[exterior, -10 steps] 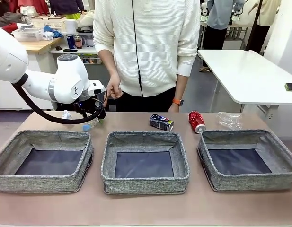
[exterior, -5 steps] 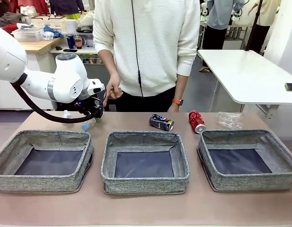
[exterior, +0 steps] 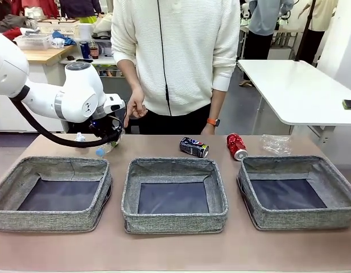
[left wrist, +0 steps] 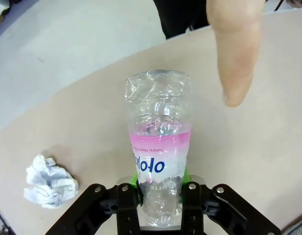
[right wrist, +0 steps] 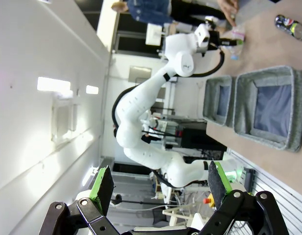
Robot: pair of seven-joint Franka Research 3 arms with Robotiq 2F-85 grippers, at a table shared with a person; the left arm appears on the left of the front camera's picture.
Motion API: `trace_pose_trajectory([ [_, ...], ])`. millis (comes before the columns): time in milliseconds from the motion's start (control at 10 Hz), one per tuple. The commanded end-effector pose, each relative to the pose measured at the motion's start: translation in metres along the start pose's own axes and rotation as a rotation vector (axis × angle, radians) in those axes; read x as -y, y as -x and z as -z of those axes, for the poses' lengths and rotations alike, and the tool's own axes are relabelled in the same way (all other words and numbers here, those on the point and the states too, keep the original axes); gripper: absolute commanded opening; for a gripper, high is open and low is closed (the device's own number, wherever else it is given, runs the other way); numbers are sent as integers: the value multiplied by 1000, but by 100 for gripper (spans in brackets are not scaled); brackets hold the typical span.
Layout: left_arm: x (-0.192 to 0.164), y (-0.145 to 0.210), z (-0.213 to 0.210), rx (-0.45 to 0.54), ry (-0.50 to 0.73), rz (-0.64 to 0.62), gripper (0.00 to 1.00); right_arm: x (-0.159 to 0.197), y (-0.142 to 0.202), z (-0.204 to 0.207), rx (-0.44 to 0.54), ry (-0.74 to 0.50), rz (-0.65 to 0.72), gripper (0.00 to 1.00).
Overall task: Sort the waste into the appropriate baskets.
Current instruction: Pick up the waste item pointed out by the person.
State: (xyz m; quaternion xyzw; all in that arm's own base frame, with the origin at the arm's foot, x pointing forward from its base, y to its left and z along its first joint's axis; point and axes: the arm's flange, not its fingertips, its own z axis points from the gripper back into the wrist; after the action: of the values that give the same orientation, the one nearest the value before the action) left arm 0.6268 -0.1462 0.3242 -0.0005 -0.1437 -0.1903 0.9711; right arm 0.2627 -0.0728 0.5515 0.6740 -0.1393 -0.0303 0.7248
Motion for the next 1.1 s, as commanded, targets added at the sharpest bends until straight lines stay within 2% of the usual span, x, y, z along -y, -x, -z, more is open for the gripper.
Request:
trace_pose_trajectory([
  [0,-5,6,-3,-46,0,40,27,-2,-2,1,3,-20,-25,100],
  [200,-8,5,-16,-72,-21,43,27,-2,-2,1,3,-20,-25,100],
  [400,-22,11,-69,-23,-43,22,27,-2,-2,1,3,-20,-25,100],
  [500,-27,16,-101,-67,-81,-15,27,-2,-2,1,3,-20,-25,100],
  [600,-27,25,-135,-176,-20,-100,27,-2,-2,1,3,-20,-25,100],
  [700,-18,31,-170,-278,-12,-306,27,-2,-2,1,3,-20,-25,100],
  [800,1,45,-196,-331,-98,-435,27,-2,-2,1,3,-20,-25,100],
  [900,19,60,-220,-237,-90,-485,27,-2,-2,1,3,-20,-25,100],
  [1000,36,76,-237,-230,-83,-527,27,-2,-2,1,3,-20,-25,100],
])
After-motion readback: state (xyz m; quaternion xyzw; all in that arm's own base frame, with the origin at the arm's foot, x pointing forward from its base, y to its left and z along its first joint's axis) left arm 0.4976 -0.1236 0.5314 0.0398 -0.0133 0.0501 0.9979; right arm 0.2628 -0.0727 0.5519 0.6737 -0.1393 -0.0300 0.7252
